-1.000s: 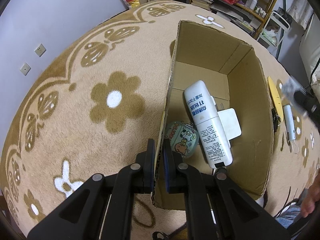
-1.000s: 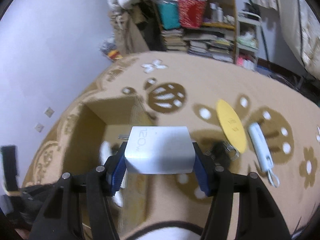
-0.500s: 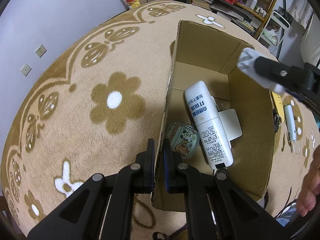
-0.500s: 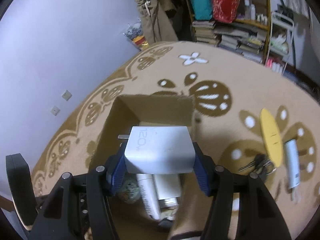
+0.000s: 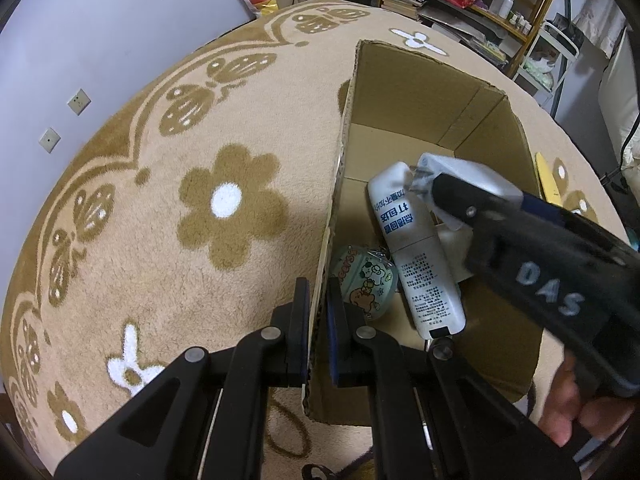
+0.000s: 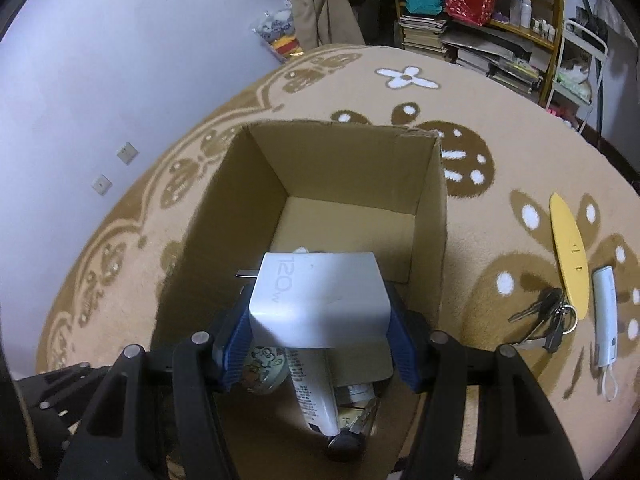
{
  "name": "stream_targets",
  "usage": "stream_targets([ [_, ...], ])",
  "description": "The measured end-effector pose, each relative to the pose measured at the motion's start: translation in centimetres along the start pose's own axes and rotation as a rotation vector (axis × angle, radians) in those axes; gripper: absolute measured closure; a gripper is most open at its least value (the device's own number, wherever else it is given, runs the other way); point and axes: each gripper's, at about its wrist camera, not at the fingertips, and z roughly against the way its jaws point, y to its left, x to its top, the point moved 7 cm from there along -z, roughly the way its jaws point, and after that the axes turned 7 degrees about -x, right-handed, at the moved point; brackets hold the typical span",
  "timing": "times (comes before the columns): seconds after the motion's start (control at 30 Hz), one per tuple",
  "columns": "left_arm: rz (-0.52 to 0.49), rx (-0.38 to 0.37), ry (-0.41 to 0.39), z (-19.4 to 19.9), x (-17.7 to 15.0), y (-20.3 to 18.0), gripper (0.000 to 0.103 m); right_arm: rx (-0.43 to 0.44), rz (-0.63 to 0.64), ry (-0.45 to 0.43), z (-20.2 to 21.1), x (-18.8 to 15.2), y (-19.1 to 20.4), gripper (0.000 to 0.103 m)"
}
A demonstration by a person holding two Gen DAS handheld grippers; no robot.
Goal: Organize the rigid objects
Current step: 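Carry the white charger over the box with the right gripper, then open the right gripper to drop the charger into the box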
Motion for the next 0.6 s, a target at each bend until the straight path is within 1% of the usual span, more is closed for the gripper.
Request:
stream_targets([
  [0.13, 0.006, 0.001, -0.001, 0.0, 0.0, 0.1, 0.096, -0.043, 0.031, 0.006, -0.1, -0.1, 0.2, 0.038],
  [0.33, 0.005, -0.002, -0.001, 0.0, -0.1, 0.2, 0.096, -0.027, 0.023, 0.012, 0.2, -0.3, 0.1, 0.038],
  [0.43, 0.006, -0.002, -0.001, 0.0, -0.1, 0.3, 0.095, -0.041, 0.044, -0.006, 0.8, -0.6, 0.3, 0.038],
  [0.5, 0.006, -0.001, -0.001, 0.0, -0.1, 0.3, 0.095, -0.05, 0.044, -0.021, 1.4, -0.5, 0.2, 0.034],
  [0.53, 0.006, -0.001, -0.001, 0.0, -0.1, 0.3, 0.095, -0.05, 0.037, -0.028, 1.7, -0.5, 0.0, 0.027],
  [0.6, 0.005, -0.003, -0.002, 0.0, 0.0, 0.3, 0.095, -0.025, 0.026, -0.044, 2.4, -0.3, -0.2, 0.024],
])
